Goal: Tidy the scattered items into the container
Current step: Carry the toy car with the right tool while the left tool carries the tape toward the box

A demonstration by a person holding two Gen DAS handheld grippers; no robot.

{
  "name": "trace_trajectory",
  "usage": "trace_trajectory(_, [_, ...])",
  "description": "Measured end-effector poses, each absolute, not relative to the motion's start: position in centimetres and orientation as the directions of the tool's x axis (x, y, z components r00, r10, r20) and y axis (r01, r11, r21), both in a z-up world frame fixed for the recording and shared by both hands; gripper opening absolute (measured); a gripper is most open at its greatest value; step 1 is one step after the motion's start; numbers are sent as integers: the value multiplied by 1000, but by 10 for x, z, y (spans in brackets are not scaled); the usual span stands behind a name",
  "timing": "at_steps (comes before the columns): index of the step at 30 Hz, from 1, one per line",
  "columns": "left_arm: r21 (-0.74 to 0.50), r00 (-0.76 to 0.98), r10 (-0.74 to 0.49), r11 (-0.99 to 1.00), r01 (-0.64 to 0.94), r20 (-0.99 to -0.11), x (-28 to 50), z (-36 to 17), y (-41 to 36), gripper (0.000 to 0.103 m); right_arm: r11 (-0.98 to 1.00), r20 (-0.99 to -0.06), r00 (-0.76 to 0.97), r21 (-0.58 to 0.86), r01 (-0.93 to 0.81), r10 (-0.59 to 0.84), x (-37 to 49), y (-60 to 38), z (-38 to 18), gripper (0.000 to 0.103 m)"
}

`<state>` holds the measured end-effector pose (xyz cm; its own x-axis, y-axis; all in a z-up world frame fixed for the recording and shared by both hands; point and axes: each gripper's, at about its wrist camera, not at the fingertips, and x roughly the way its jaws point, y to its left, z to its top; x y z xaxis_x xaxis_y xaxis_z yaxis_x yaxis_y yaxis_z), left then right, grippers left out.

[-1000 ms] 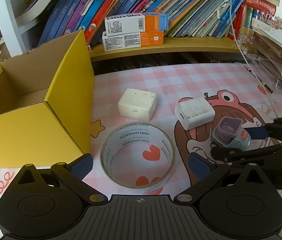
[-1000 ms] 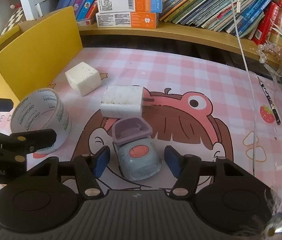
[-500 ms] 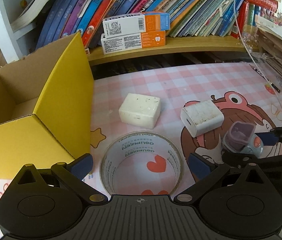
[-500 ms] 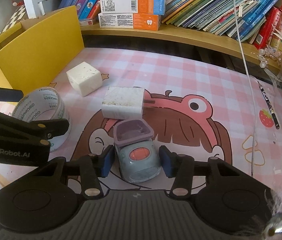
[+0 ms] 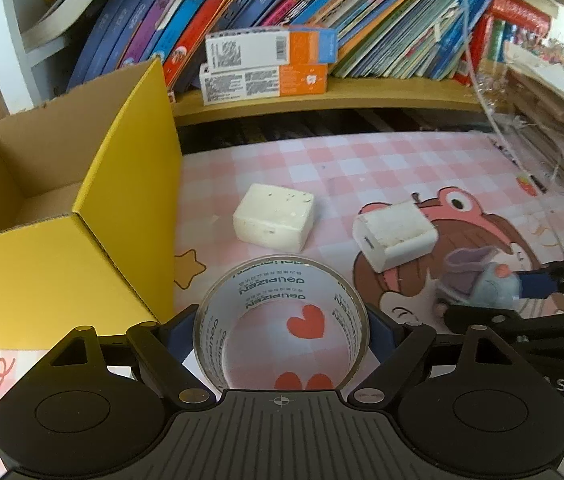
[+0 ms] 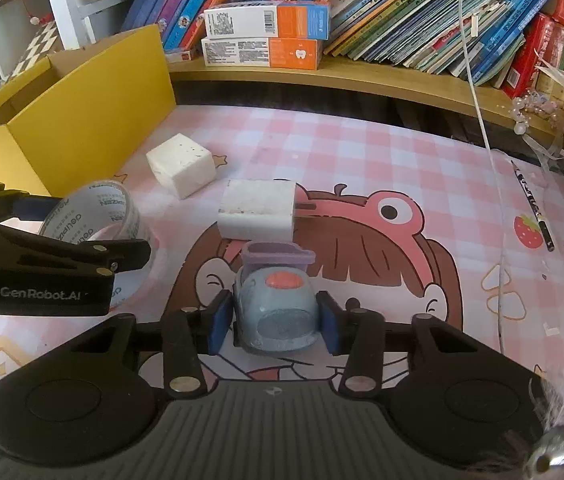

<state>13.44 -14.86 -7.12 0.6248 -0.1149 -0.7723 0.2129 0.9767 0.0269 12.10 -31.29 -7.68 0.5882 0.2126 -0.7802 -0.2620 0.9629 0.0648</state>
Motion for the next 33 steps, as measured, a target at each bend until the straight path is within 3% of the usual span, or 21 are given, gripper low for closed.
trace_trajectory(33, [-26,659,-186,969,245,-729,41,-16,-116,85,948,-736,623,77,-309,263,45,-287,-35,41])
